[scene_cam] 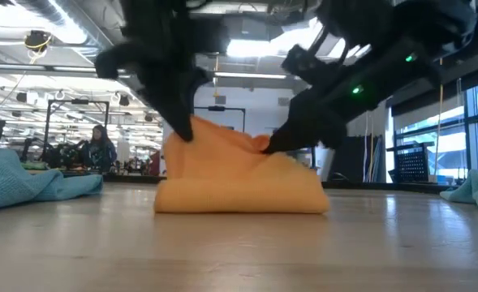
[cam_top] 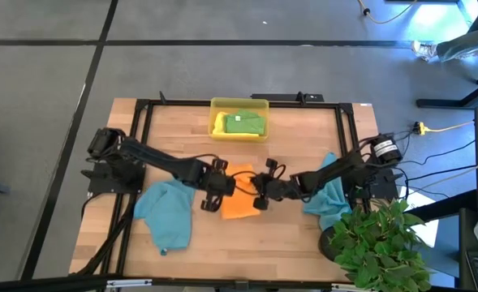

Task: Fold microfiber towels
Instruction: Fold the orange towel

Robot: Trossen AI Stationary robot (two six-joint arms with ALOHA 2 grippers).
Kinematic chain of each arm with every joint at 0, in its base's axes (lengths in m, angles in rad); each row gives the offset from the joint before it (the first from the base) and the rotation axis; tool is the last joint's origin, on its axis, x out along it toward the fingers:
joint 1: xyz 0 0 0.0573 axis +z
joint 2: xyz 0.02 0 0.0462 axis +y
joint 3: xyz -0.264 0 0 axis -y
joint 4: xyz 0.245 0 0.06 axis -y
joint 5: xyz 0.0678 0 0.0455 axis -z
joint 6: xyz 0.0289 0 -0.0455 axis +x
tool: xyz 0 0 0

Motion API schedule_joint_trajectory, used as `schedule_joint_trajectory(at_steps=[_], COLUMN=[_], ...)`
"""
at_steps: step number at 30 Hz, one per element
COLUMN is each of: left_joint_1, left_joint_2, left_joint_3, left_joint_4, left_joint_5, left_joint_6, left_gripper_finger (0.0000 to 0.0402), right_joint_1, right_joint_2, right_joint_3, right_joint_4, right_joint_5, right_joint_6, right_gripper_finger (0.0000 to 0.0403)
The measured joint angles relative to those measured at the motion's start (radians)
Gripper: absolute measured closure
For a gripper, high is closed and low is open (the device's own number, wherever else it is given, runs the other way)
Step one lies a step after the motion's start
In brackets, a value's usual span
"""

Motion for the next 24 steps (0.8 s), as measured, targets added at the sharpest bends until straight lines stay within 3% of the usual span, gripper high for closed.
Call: schedule_joint_trajectory(at_steps=[4, 10, 14, 24], left_joint_1=[0.07, 0.16, 0.195, 0.224], left_joint_2=[0.0, 0.0, 0.001, 0.001], left_joint_3=[-0.053, -0.143, -0.189, -0.202], left_joint_4=[0.022, 0.097, 0.157, 0.224], left_joint_5=[0.011, 0.022, 0.091, 0.039], left_joint_6=[0.008, 0.02, 0.019, 0.002], left_gripper_finger=[0.0401, 0.0401, 0.0401, 0.0358], right_joint_1=[-0.05, -0.139, -0.186, -0.231], right_joint_2=[0.022, 0.081, 0.134, 0.155], right_joint_3=[-0.007, -0.007, -0.007, -0.007], right_joint_4=[0.054, 0.118, 0.17, 0.22], right_joint_5=[-0.014, -0.149, -0.232, -0.233], right_joint_6=[-0.02, -0.014, 0.012, 0.064], right_gripper_finger=[0.0402, 0.0402, 0.0393, 0.0359])
